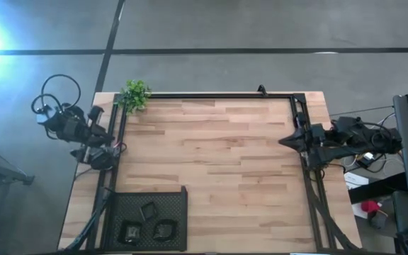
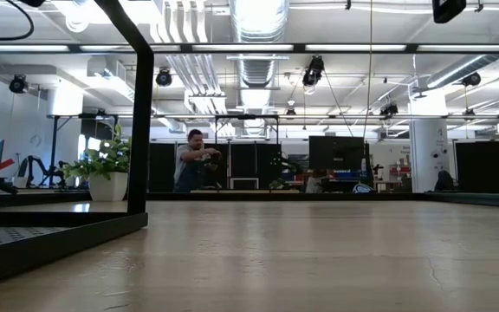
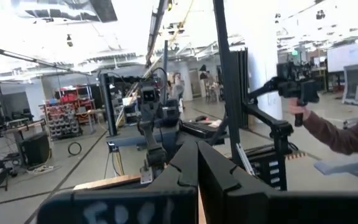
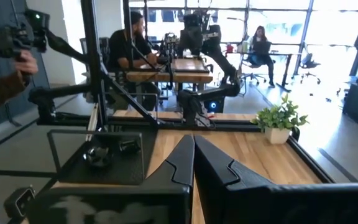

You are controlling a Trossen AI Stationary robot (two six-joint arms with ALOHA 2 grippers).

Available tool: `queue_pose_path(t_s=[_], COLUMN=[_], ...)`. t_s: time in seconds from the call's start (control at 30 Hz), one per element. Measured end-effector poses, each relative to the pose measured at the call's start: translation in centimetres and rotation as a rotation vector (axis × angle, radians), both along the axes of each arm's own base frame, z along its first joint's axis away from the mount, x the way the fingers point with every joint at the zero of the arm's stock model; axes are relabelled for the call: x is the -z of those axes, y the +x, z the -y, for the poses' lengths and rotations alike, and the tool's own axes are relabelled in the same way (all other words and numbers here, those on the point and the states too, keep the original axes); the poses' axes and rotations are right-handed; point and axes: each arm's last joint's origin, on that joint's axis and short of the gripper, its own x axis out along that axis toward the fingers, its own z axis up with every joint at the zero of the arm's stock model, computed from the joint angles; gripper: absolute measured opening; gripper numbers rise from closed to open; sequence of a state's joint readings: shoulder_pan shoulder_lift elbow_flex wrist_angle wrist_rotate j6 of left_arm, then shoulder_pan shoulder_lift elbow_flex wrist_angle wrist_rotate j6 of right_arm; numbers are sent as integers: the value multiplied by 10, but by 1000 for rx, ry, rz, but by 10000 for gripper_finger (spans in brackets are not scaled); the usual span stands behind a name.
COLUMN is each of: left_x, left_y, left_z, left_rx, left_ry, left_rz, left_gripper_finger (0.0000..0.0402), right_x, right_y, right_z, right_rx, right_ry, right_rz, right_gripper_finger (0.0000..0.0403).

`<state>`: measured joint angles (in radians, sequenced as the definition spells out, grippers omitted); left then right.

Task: Pick & Place Mini shaped plates
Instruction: Return to Home Position

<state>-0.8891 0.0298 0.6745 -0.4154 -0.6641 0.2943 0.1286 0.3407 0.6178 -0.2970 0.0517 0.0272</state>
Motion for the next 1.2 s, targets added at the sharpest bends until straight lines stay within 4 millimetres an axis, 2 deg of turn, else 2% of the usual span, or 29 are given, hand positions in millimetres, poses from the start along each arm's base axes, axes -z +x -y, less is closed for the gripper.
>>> queue_pose_path(t_s=[0.1, 0.63, 0.87, 1.07, 1.2], left_x=[5, 8, 16, 27, 41], left_y=[-1, 0, 4, 11, 19], left_z=[-1, 0, 6, 13, 24], left_rx=[0, -3, -1, 1, 0], left_ry=[5, 29, 51, 56, 68], left_rz=[1, 2, -19, -31, -38], left_gripper_finger=[0, 0, 0, 0, 0], right_x=[4, 33, 38, 39, 46], right_y=[-6, -30, -38, -36, -31], right_z=[1, 4, 5, 5, 4], right_rx=[0, -1, -3, -2, -4], right_ry=[8, 91, 94, 93, 98], right_rz=[21, 133, 176, 178, 179], right_gripper_finger=[8, 8, 8, 8, 8])
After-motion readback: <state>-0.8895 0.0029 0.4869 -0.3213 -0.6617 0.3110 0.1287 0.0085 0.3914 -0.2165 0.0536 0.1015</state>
